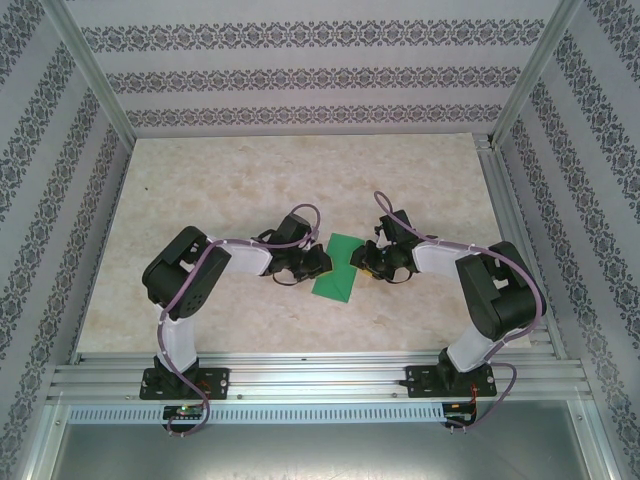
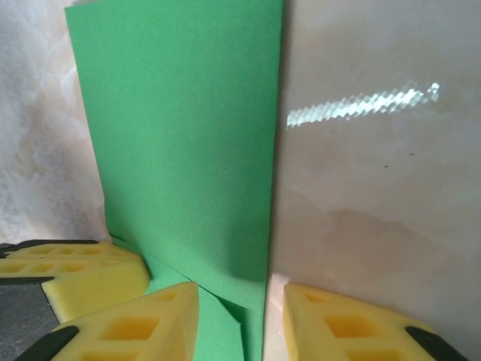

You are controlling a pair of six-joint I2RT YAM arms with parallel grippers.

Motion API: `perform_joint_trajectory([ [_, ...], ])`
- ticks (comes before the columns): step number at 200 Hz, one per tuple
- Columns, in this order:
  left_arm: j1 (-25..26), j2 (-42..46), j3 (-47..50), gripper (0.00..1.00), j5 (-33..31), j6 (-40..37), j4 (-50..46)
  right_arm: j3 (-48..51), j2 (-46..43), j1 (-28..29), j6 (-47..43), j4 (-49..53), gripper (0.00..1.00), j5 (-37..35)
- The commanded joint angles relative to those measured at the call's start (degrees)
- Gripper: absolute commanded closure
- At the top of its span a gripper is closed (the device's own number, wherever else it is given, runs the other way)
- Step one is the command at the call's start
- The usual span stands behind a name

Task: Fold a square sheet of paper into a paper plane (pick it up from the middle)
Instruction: Turn over the paper at the center of the table.

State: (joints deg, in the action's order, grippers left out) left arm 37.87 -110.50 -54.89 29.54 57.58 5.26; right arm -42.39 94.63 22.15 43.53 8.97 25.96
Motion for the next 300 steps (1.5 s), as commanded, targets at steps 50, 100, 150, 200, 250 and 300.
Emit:
perform_joint_trajectory([
  [50, 1.16, 1.74, 3.07, 0.90, 0.90, 4.26, 3.66, -0.59, 1.00, 4.74, 1.03, -6.17, 0.75, 0.59],
  [100, 1.42, 1.91, 3.94, 0.90, 0.98, 4.90, 4.59, -0.22, -0.21, 5.68, 2.12, -6.72, 0.77, 0.38],
  [150, 1.42, 2.89, 3.87, 0.90, 0.39, 4.75, 3.86, 0.03, -1.62, 5.11, 0.06, -3.17, 0.70, -1.29],
  [200, 1.43, 2.94, 3.21, 0.90, 0.08, 4.71, 3.37, 2.14, -2.07, 4.42, -2.12, -3.16, 0.73, 0.42],
  [250, 1.42, 3.44, 2.85, 0.90, 0.17, 4.98, 3.39, 3.19, -1.73, 4.22, -2.92, -4.40, 0.88, 1.47],
  [300, 1.43, 6.51, 2.35, 0.85, -0.70, 4.09, 2.28, 0.64, -6.58, 3.47, -7.16, 4.24, 1.00, -0.20],
])
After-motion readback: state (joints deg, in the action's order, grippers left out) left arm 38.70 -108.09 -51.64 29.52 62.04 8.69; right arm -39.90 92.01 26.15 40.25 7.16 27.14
